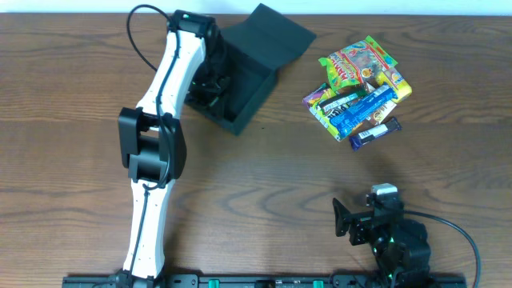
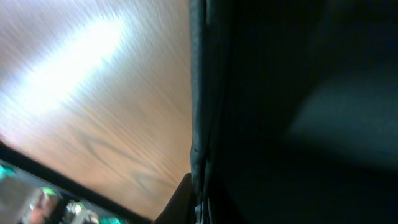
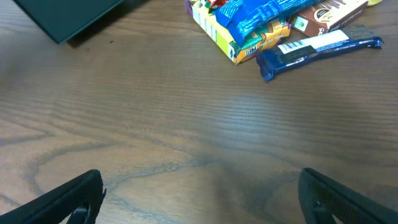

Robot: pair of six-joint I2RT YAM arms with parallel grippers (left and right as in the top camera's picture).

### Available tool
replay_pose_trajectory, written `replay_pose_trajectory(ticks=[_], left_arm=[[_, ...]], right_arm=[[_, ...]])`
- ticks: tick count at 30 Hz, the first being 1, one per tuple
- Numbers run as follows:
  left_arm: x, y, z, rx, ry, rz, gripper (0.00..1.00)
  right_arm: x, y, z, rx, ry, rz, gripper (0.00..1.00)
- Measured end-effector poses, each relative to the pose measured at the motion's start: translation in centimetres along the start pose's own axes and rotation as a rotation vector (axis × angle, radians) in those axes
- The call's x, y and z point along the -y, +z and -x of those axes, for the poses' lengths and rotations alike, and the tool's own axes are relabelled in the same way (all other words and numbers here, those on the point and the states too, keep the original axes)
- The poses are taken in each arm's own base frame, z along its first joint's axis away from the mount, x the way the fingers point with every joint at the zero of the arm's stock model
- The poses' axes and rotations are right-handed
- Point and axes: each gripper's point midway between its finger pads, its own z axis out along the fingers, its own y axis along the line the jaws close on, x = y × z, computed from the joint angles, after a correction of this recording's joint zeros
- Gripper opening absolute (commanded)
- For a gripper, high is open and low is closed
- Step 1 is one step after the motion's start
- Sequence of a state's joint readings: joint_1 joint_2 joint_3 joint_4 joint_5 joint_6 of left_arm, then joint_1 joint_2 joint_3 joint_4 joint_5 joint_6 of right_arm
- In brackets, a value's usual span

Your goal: Pack container

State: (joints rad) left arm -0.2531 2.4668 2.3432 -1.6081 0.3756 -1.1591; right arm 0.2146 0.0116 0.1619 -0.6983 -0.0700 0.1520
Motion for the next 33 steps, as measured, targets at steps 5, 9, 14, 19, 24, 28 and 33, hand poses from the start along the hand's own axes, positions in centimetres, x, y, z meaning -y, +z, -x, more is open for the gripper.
replay_pose_trajectory(ticks=[5,9,14,19,24,28,33], left_arm=[[0.9,0.6,-2.8,-0.058,-0.049,-0.011,0.06],[1.2,1.1,-4.7,-0.085,-0.047,-0.005,0.06],[1.3,1.5,-6.2,-0.11,0.043,-0.002,0.46],[1.2,1.6,-6.7,-0.11,0.124,0.006,0.59],[1.1,1.9,-6.7,-0.076,0.174,0.02,0.6],[0.8,1.3,-5.7,0.024,0.206,0.03,0.63],[2.4,-3.7,-3.6,0.288,0.356,-0.105,0.77]], right_arm=[[0.0,0.0,0.0,0.0,0.0,0.0,0.99],[0.0,0.0,0.0,0.0,0.0,0.0,0.99],[0.0,0.0,0.0,0.0,0.0,0.0,0.99],[0.0,0.0,0.0,-0.001,0.0,0.0,0.99],[0.0,0.0,0.0,0.0,0.0,0.0,0.99],[0.0,0.0,0.0,0.0,0.0,0.0,0.99],[0.0,0.0,0.0,0.0,0.0,0.0,0.99]])
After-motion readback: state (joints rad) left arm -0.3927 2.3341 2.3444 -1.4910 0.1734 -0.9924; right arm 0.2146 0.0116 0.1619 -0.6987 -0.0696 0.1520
